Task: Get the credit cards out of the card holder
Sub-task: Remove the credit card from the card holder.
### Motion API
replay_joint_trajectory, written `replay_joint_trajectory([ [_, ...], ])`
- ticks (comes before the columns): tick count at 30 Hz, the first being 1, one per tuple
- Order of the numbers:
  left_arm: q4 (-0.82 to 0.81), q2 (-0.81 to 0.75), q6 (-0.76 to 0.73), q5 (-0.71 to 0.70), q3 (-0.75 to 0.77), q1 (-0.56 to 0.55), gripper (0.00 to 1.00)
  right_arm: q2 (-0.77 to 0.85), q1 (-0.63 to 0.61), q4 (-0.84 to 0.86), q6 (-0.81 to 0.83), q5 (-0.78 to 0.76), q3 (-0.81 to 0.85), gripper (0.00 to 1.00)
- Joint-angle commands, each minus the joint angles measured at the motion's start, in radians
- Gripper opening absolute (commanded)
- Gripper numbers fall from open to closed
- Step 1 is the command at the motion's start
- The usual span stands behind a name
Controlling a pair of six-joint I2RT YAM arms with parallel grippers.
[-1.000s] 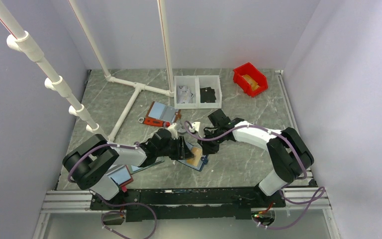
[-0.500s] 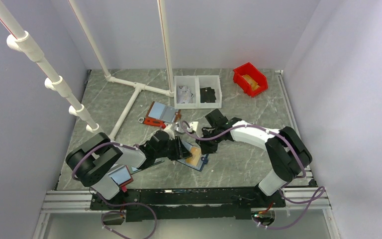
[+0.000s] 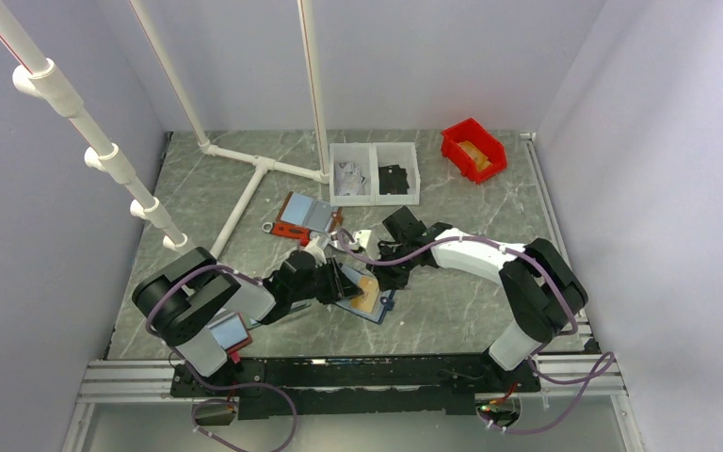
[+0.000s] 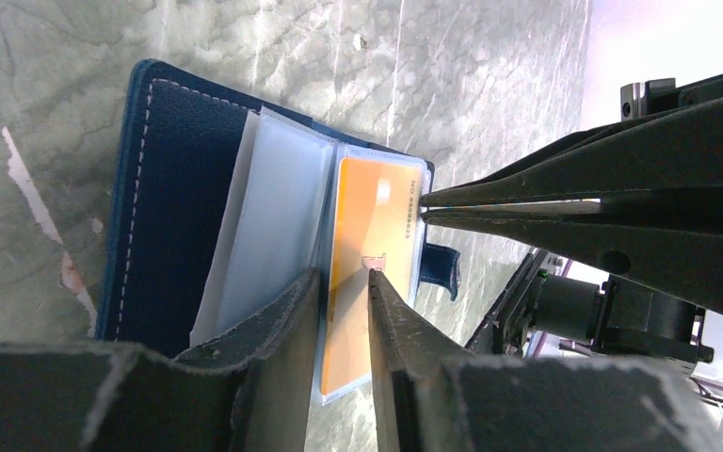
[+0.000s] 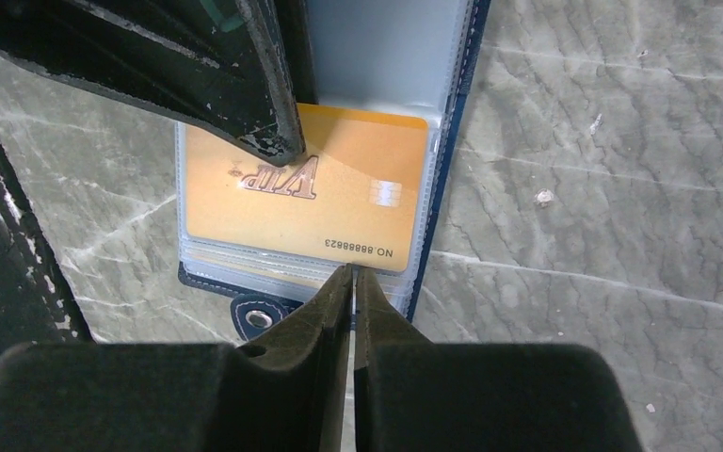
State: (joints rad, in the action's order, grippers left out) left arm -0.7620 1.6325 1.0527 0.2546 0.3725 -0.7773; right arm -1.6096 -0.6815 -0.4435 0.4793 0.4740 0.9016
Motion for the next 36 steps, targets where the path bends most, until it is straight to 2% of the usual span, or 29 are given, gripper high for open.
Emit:
replay_joint_trajectory([
  [1,-0.073,0.016,0.022,0.020,-0.006,-0.003,0.29,-0.029,-0.020,0.040,-0.021,-0.018,0.024,0.07],
  [5,-0.071,0.015,0.024,0.021,-0.006,-0.002,0.24,-0.030,-0.024,0.040,-0.022,-0.014,0.025,0.07],
  [11,-0.081,0.012,0.021,0.033,-0.008,-0.001,0.00,-0.030,-0.024,0.040,-0.021,-0.023,0.028,0.07],
  [19,-0.191,-0.005,0.013,0.055,-0.067,0.013,0.00,-0.005,-0.016,0.016,-0.009,-0.012,0.044,0.10],
  [21,-0.183,-0.022,-0.007,0.065,-0.064,0.013,0.00,0.017,-0.007,-0.007,0.002,0.034,0.051,0.15],
  [25,-0.075,-0.089,-0.086,0.086,-0.029,0.011,0.00,0.057,0.020,-0.056,0.033,0.142,0.068,0.26],
  [30,0.085,-0.210,-0.219,0.022,-0.005,-0.012,0.00,0.082,0.076,-0.096,0.039,0.232,0.092,0.36],
  [36,0.146,-0.320,-0.317,0.000,-0.012,-0.013,0.00,0.126,0.146,-0.123,0.035,0.358,0.099,0.45],
])
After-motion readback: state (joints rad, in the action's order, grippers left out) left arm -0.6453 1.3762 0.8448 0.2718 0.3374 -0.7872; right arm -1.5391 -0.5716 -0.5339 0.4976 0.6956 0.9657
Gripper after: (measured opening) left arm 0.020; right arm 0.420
